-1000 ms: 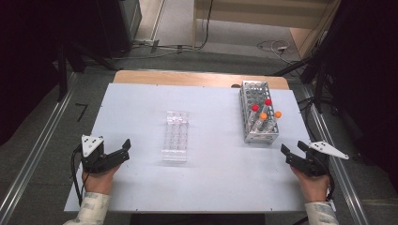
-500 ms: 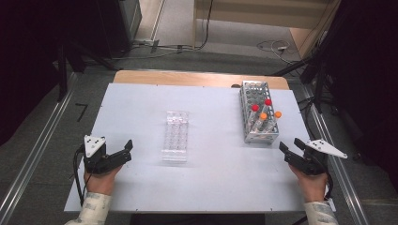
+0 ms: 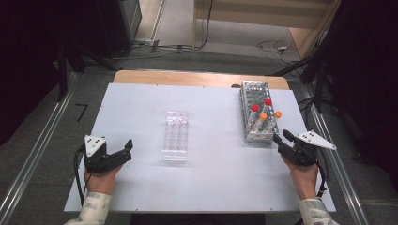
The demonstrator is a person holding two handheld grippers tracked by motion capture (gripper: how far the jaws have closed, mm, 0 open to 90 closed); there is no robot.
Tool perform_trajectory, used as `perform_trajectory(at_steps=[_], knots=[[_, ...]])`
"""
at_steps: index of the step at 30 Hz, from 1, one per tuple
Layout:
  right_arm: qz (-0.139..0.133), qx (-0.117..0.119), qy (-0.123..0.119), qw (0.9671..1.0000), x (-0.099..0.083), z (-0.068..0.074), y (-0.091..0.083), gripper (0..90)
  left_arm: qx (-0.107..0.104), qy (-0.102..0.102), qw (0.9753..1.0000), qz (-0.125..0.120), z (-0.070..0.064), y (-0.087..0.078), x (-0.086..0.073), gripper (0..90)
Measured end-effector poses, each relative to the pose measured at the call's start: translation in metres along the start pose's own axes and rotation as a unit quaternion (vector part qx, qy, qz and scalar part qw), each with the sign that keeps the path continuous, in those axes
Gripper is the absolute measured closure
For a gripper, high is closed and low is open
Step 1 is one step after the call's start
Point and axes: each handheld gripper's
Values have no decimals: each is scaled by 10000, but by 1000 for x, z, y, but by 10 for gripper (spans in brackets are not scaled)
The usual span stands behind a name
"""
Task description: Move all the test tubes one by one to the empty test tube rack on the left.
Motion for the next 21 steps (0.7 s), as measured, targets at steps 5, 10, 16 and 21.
perform_trajectory(at_steps=[5,10,16,21], knots=[[-29,-12,18,10000,3,3,5,537,9,-1,10000,17,0,1,0,66],[-19,25,12,10000,5,5,11,552,11,-6,10000,17,0,1,0,66],[-45,54,-12,10000,9,9,16,576,14,-4,10000,14,1,1,0,66],[-61,44,-37,10000,10,13,23,604,22,-11,10000,11,1,1,0,66]])
Point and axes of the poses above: each handheld gripper's, and its own axes: y roughly forward along the jaws, x roughly out of its top, z roughly to its left, and after that the axes turned 15 degrees about -x, right-handed
